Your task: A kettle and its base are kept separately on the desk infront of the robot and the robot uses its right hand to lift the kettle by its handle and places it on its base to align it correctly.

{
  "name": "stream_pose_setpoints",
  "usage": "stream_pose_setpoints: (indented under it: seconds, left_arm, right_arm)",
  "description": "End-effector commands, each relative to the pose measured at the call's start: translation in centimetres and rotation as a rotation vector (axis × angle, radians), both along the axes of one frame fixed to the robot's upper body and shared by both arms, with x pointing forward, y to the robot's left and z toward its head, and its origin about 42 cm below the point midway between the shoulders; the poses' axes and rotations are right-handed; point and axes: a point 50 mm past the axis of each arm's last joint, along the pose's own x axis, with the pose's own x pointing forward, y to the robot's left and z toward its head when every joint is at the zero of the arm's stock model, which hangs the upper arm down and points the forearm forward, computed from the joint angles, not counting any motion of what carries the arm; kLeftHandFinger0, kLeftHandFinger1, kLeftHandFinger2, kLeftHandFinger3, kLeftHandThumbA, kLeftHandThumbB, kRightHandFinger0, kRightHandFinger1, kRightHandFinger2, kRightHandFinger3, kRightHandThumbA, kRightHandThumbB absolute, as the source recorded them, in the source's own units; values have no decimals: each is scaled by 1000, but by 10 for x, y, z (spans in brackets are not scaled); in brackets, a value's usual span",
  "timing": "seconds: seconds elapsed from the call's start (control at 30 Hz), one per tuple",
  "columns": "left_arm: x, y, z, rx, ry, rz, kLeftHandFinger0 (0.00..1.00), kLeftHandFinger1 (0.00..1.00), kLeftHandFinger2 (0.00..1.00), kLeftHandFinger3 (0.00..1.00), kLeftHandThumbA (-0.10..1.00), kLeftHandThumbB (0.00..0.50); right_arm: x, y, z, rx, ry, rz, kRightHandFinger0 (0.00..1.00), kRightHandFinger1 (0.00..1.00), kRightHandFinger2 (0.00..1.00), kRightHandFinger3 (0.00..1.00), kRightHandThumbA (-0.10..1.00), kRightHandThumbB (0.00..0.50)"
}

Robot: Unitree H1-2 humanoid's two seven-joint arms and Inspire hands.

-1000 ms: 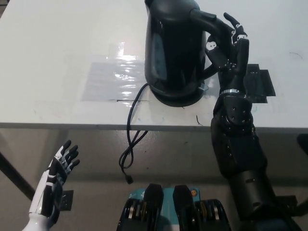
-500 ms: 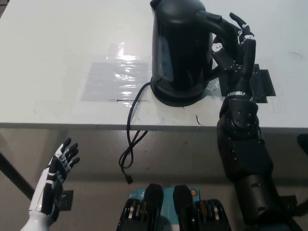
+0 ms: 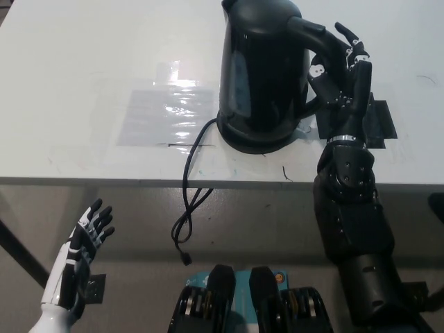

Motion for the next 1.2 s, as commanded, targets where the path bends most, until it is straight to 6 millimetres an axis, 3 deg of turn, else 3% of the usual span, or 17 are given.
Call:
stream_pose_setpoints:
  seconds: [0.0, 0.1, 0.43, 1.0, 1.17]
  left_arm:
    - [3, 5, 11, 5, -43, -9, 1000, 1000, 1000, 1000, 1000, 246]
    - [3, 5, 11, -5, -42, -12, 1000, 1000, 1000, 1000, 1000, 238]
    - [3, 5, 12, 2, -48, -6, 1000, 1000, 1000, 1000, 1000, 214]
    - [6, 6, 16, -3, -58, -3, 1000, 1000, 1000, 1000, 1000, 204]
    - [6, 7, 16, -9, -61, -3, 1000, 1000, 1000, 1000, 1000, 202]
  right_arm:
    - [3, 12, 30, 27, -137, 33, 0, 238, 699, 781, -100, 89]
    - [5, 15, 27, 30, -115, 24, 0, 241, 701, 776, -100, 102]
    - [6, 31, 25, 71, -126, 69, 0, 237, 714, 780, -100, 82]
    - [8, 29, 25, 36, -130, 41, 0, 248, 711, 776, -100, 93]
    - [2, 28, 23, 12, -138, 21, 0, 179, 602, 720, -100, 98]
